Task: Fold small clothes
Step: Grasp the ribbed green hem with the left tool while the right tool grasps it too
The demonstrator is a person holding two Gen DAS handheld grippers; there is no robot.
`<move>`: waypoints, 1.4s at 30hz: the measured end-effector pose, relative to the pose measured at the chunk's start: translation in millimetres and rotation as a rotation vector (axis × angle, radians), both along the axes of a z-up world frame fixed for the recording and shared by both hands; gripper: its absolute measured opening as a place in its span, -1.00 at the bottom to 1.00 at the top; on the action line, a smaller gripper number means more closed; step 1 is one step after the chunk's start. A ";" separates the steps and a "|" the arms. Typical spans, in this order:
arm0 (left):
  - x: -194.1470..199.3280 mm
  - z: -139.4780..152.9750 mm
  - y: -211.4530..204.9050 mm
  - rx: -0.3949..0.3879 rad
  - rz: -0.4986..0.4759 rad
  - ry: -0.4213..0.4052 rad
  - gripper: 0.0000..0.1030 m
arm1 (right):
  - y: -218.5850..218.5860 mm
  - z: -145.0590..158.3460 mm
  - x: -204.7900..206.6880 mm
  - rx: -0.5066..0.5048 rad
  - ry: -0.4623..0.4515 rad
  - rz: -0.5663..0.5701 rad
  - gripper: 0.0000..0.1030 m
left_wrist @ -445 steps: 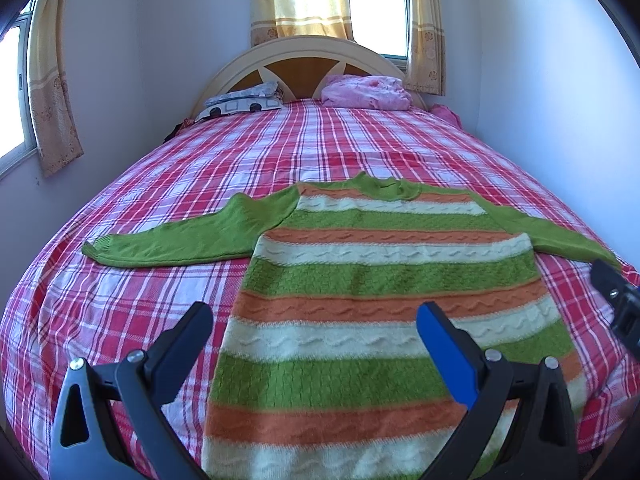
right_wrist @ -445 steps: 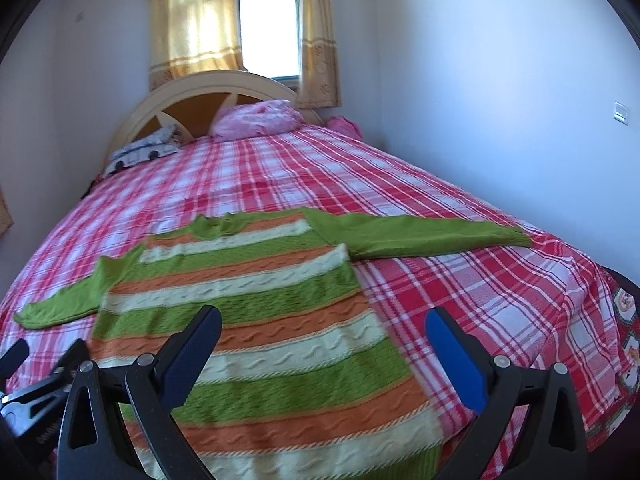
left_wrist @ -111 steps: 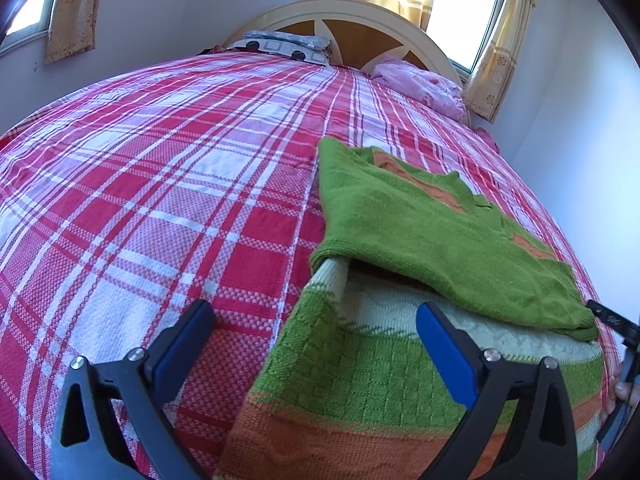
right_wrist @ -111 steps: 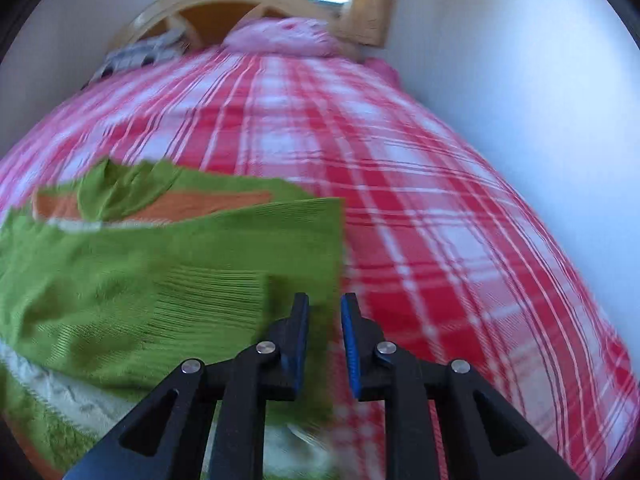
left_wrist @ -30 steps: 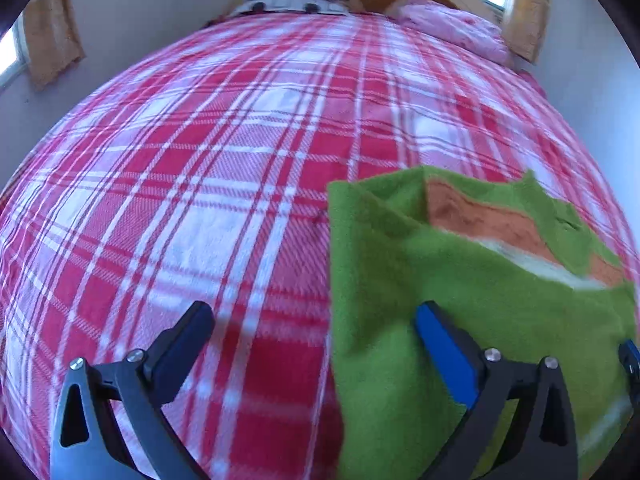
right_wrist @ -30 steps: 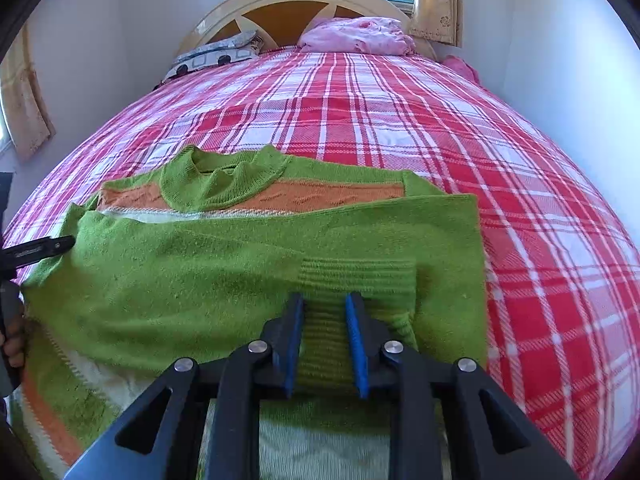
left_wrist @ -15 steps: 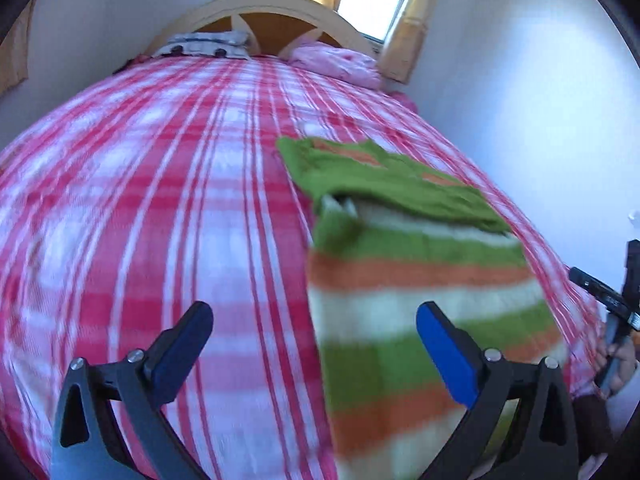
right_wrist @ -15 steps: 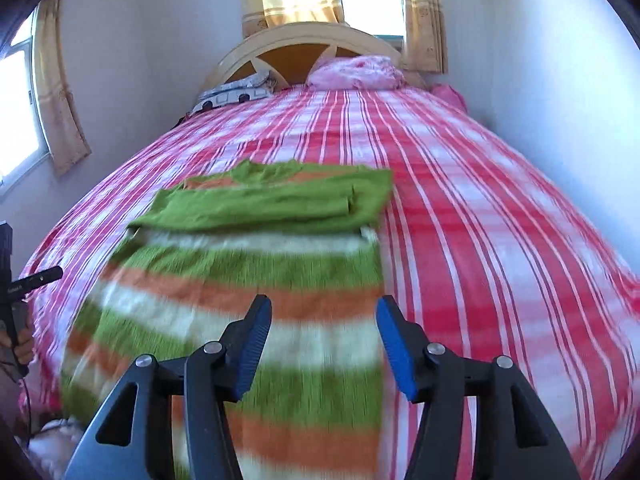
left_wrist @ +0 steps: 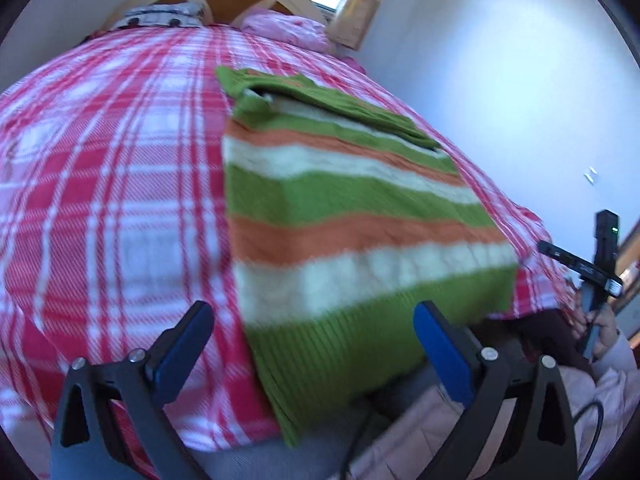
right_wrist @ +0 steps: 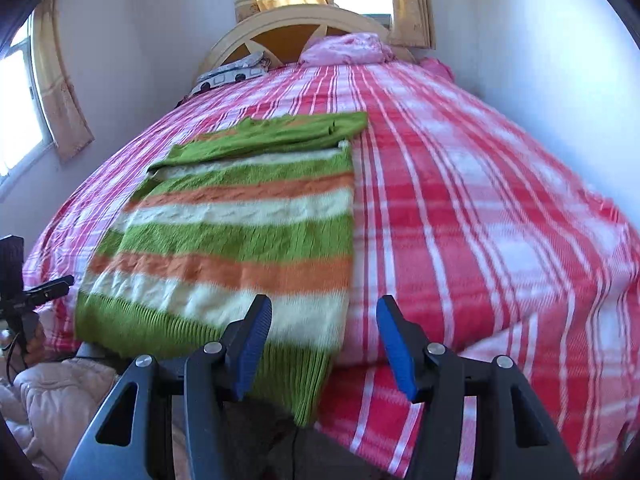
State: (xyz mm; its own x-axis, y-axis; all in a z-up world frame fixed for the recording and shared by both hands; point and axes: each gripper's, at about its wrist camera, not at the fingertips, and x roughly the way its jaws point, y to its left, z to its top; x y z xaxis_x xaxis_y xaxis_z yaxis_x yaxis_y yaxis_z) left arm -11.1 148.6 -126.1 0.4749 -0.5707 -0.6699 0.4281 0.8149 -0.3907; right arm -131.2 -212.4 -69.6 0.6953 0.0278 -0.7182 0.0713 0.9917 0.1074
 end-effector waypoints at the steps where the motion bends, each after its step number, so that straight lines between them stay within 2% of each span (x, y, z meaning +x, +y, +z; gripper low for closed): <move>1: -3.6 -1.6 -1.6 -0.004 -0.010 0.007 0.91 | 2.3 -1.8 -4.2 0.006 0.004 0.007 0.08; 4: -7.8 -7.3 -5.6 0.006 -0.026 0.017 0.91 | 11.4 -8.6 -13.8 0.026 0.022 0.035 0.08; 10: -9.7 -8.6 -10.6 0.020 -0.038 0.030 0.88 | 33.8 -28.8 -15.5 -0.055 0.092 0.076 0.08; 12: -11.7 -14.8 -9.8 0.005 -0.046 0.057 0.77 | 32.5 -35.6 -14.5 -0.023 0.105 0.081 0.08; 15: -12.7 -24.1 -12.0 0.026 -0.053 0.092 0.57 | 30.4 -49.5 -10.2 0.012 0.146 0.070 0.08; 17: -12.4 -27.2 -10.8 0.016 -0.055 0.104 0.54 | 28.9 -55.6 -8.8 0.019 0.154 0.062 0.08; 21: -9.9 -33.3 -6.4 -0.022 -0.047 0.136 0.54 | 22.6 -68.2 -2.6 0.111 0.152 0.069 0.08; 23: -10.0 -35.3 -5.3 -0.030 -0.046 0.146 0.54 | 23.3 -74.0 0.3 0.114 0.161 0.073 0.08; 24: -9.3 -35.4 -4.9 -0.031 -0.045 0.146 0.49 | 23.8 -77.1 1.2 0.118 0.158 0.082 0.06; 25: -9.7 -35.5 -5.5 -0.026 -0.041 0.145 0.39 | 24.8 -78.9 2.0 0.117 0.153 0.086 -0.06; 26: -9.4 -35.8 -6.4 -0.022 -0.040 0.148 0.33 | 24.7 -79.5 2.9 0.113 0.151 0.086 -0.29; 27: -9.2 -35.7 -5.6 -0.021 -0.036 0.151 0.19 | 24.4 -79.8 3.6 0.112 0.152 0.086 -0.42; 28: -9.2 -35.6 -4.2 -0.027 -0.030 0.156 0.01 | 22.6 -80.3 3.6 0.115 0.155 0.083 -0.66; 29: -8.4 -35.9 -2.3 -0.036 -0.021 0.164 -0.09 | 20.1 -80.3 3.1 0.125 0.155 0.080 -0.85; 31: -6.0 -37.3 1.2 -0.036 0.006 0.181 -0.50 | 16.2 -78.8 1.7 0.169 0.153 0.089 -0.89; 33: -5.1 -36.5 3.9 -0.041 0.017 0.188 -0.67 | 13.4 -74.2 0.5 0.230 0.144 0.105 -0.89; 37: -12.7 -17.1 -4.1 0.018 -0.008 0.120 -0.75 | 11.0 -51.5 -3.3 0.323 0.087 0.148 -0.90; 42: -5.4 3.7 -4.9 -0.044 -0.017 0.102 -0.81 | 5.0 -24.2 2.8 0.485 0.004 0.178 -0.91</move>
